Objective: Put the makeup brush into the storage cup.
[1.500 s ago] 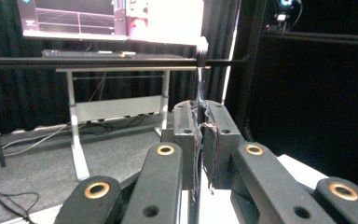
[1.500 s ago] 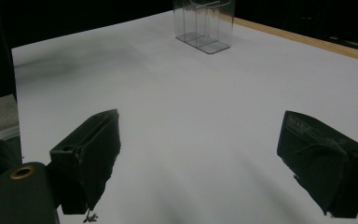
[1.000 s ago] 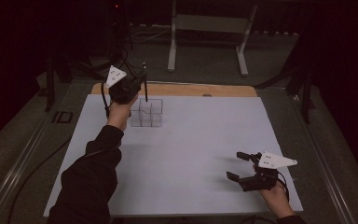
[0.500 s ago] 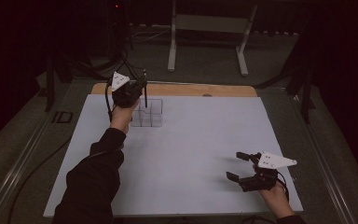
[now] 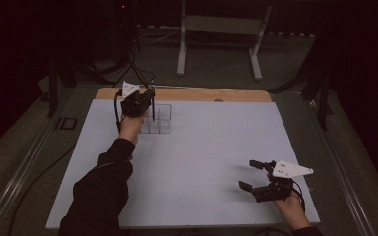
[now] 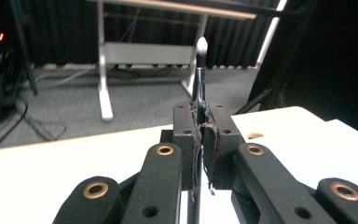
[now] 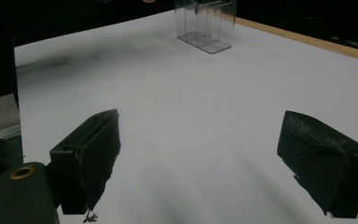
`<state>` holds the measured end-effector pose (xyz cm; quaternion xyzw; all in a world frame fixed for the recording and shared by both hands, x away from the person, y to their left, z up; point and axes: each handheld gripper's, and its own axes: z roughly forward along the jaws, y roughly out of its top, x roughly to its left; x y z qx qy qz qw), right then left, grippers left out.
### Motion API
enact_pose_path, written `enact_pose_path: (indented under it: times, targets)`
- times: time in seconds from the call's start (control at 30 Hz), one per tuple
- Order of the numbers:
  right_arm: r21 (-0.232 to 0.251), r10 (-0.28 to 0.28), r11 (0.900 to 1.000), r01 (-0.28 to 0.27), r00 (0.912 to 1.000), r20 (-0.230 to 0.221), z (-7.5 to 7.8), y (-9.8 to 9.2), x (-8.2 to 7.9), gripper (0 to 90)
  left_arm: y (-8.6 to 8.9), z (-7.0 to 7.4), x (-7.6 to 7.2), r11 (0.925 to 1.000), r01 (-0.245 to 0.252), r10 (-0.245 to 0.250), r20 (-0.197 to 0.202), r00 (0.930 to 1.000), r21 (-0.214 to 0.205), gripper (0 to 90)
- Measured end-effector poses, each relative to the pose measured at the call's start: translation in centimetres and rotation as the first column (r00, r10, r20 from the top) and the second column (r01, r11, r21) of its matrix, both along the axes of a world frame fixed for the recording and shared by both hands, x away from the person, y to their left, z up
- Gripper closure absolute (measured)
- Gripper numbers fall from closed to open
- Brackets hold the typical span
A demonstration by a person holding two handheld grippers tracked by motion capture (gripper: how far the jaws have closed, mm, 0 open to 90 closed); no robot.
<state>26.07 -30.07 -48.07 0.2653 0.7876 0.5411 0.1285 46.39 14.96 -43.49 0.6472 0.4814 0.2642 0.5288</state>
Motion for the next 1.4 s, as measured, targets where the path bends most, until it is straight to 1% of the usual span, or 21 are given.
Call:
enact_pose_path:
  times: [0.03, 0.13, 0.3, 0.33, 0.37, 0.43, 0.47, 0.53, 0.57, 0.63, 0.8, 0.83, 0.9, 0.93, 0.97, 1.03, 1.2, 1.23, 1.27, 1.33, 1.4]
  targets:
    - [0.0, 0.0, 1.0, 0.0, 1.0, 0.0, 0.0, 0.0, 0.0, 13.1, 0.0, -0.1, 0.1, 0.9999, -0.009, 0.009, -0.017, 0.9998, 0.008, 84.7]
    - [-0.001, 0.0, 1.0, 0.0, 1.0, 0.001, 0.0, 0.0, 0.0, 13.1, 0.0, -0.4, 0.1, 0.9997, -0.014, 0.014, -0.032, 0.9994, 0.021, 84.8]
    - [0.002, 0.0, 1.0, 0.0, 1.0, 0.0, 0.0, 0.0, 0.0, 13.1, -0.1, -0.8, 0.2, 0.9997, 0.014, -0.013, -0.066, 0.9977, 0.018, 84.7]
    - [0.001, 0.0, 1.0, 0.0, 1.0, 0.0, 0.0, 0.0, 0.0, 13.1, -0.3, -0.9, 0.2, 0.9994, 0.014, -0.011, -0.072, 0.9974, 0.031, 84.3]
    - [-0.001, 0.0, 1.0, 0.0, 1.0, 0.0, 0.0, 0.0, 0.0, 13.1, -0.3, -1.0, 0.3, 0.9991, 0.03, -0.027, -0.084, 0.9961, 0.03, 84.3]
    - [-0.001, 0.0, 1.0, 0.0, 1.0, 0.0, 0.0, 0.0, 0.0, 13.1, -0.5, -1.0, 0.3, 0.9984, 0.013, -0.008, -0.089, 0.996, 0.056, 81.9]
    - [0.001, 0.0, 1.0, 0.0, 1.0, 0.0, 0.0, 0.0, 0.0, 13.1, -0.5, -1.0, 0.3, 0.9987, 0.018, -0.014, -0.095, 0.9954, 0.048, 78.4]
    - [0.001, 0.001, 1.0, -0.001, 1.0, 0.0, 0.0, 0.0, 0.0, 13.1, -0.7, -0.6, 0.3, 0.9968, 0.012, -0.006, -0.079, 0.9968, 0.079, 66.2]
    - [-0.001, 0.002, 1.0, -0.002, 1.0, 0.0, 0.0, 0.0, 0.0, 13.1, -0.8, -0.4, 0.2, 0.9971, 0.021, -0.015, -0.078, 0.9969, 0.074, 57.4]
    - [0.0, 0.003, 1.0, -0.003, 1.0, 0.001, 0.0, 0.0, 0.0, 13.1, -0.9, 0.0, 0.3, 0.9961, 0.01, -0.002, -0.085, 0.9963, 0.088, 41.6]
    - [0.001, 0.002, 1.0, -0.002, 1.0, 0.001, 0.0, 0.0, 0.0, 13.1, -1.2, 0.8, 0.1, 0.9926, 0.013, -0.001, -0.1, 0.995, 0.121, 18.1]
    - [0.001, 0.001, 1.0, -0.001, 1.0, 0.001, 0.1, 0.0, 0.0, 13.1, -1.2, 1.0, 0.0, 0.9931, 0.03, -0.017, -0.108, 0.994, 0.114, 17.7]
    - [0.002, 0.0, 1.0, 0.0, 1.0, 0.001, 0.1, 0.0, 0.0, 13.1, -1.2, 1.3, -0.1, 0.9931, 0.027, -0.013, -0.117, 0.993, 0.114, 14.4]
    - [0.002, -0.001, 1.0, 0.001, 1.0, 0.0, 0.1, 0.0, 0.0, 13.1, -1.1, 1.4, -0.2, 0.993, 0.061, -0.047, -0.131, 0.9903, 0.101, 12.9]
    - [0.001, -0.002, 1.0, 0.002, 1.0, 0.001, 0.1, 0.0, 0.0, 13.1, -1.1, 1.6, -0.2, 0.993, 0.067, -0.053, -0.137, 0.9891, 0.098, 6.2]
    - [0.001, -0.002, 1.0, 0.002, 1.0, 0.001, 0.1, 0.0, 0.0, 13.1, -1.0, 1.8, -0.4, 0.9925, 0.085, -0.071, -0.146, 0.9868, 0.088, 3.3]
    - [0.0, -0.003, 1.0, 0.003, 1.0, 0.002, 0.1, 0.0, 0.0, 13.1, -0.4, 2.7, -0.9, 0.9933, 0.1, -0.091, -0.148, 0.9848, 0.058, 0.7]
    - [0.0, -0.003, 1.0, 0.003, 1.0, 0.002, 0.1, 0.0, 0.0, 13.1, -0.4, 2.9, -1.1, 0.9927, 0.093, -0.081, -0.146, 0.986, 0.077, 0.2]
    - [-0.001, -0.003, 1.0, 0.003, 1.0, 0.002, 0.1, 0.0, 0.0, 13.1, -0.3, 3.0, -1.2, 0.9917, 0.104, -0.092, -0.147, 0.9848, 0.075, 0.3]
    - [0.001, -0.003, 1.0, 0.003, 1.0, 0.002, 0.1, 0.0, 0.0, 13.1, -0.1, 3.2, -1.6, 0.9927, 0.09, -0.078, -0.14, 0.987, 0.08, 0.3]
    - [0.0, -0.003, 1.0, 0.003, 1.0, 0.002, 0.1, 0.0, 0.0, 13.1, 0.1, 3.3, -1.9, 0.9931, 0.104, -0.095, -0.139, 0.9856, 0.055, 0.3]
